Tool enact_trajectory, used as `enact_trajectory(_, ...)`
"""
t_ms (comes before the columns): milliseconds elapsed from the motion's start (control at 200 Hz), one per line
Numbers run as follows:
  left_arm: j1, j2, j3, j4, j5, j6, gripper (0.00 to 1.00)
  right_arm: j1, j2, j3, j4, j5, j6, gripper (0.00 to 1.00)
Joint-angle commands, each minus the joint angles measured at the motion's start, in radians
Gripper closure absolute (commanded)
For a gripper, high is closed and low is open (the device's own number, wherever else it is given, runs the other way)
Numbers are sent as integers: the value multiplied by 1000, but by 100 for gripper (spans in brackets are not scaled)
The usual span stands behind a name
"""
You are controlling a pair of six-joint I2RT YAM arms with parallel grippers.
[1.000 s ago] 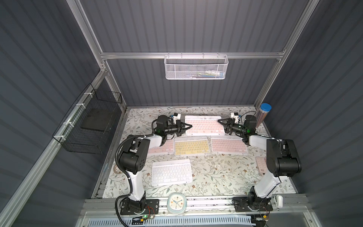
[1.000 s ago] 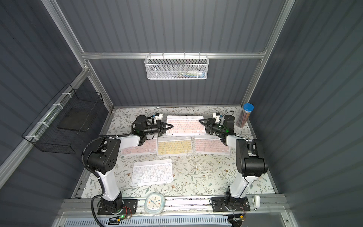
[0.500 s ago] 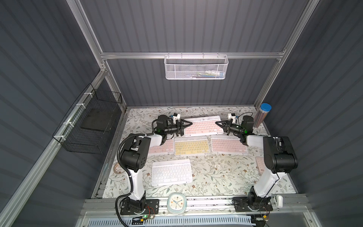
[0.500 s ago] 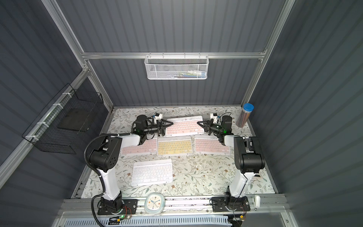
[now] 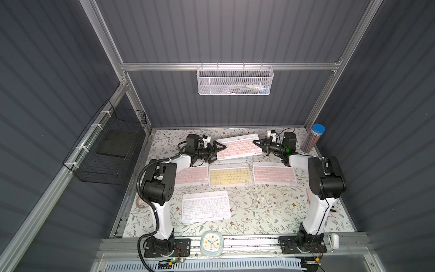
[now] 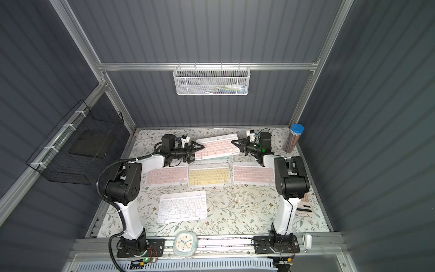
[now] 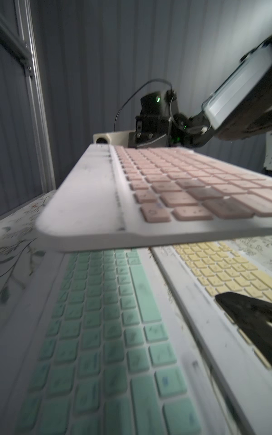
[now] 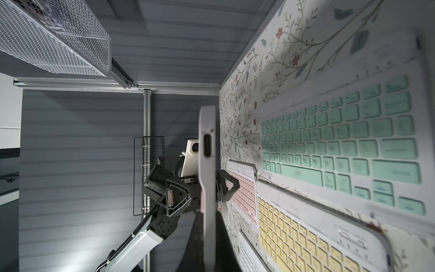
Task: Stack the numeric keypads
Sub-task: Place the numeric keypad at the numeric keypad.
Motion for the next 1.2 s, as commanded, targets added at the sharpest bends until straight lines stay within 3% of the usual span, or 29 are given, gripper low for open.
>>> enact_trajectory(0, 6, -52, 149, -490, -255, 314, 0, 21, 13, 83, -122, 12, -93, 100)
enact_trajectory(135, 4, -68, 226, -644, -526, 387, 0, 39, 52, 155, -217, 30, -156, 100)
enact_trajectory(285, 4, -81, 240, -683, -654, 376, 0, 53, 110, 227, -283, 46, -195, 100)
enact_trajectory(450, -20, -129, 164, -570, -627, 393, 0, 62, 168, 287, -292, 60, -198, 100)
enact_trajectory(826, -33, -100, 148, -538, -578, 343, 0, 62, 263, 340, -303, 87, -209, 100)
enact_trajectory(1196, -51, -48, 148, -531, -557, 341, 0, 62, 290, 362, -361, 126, -256, 92)
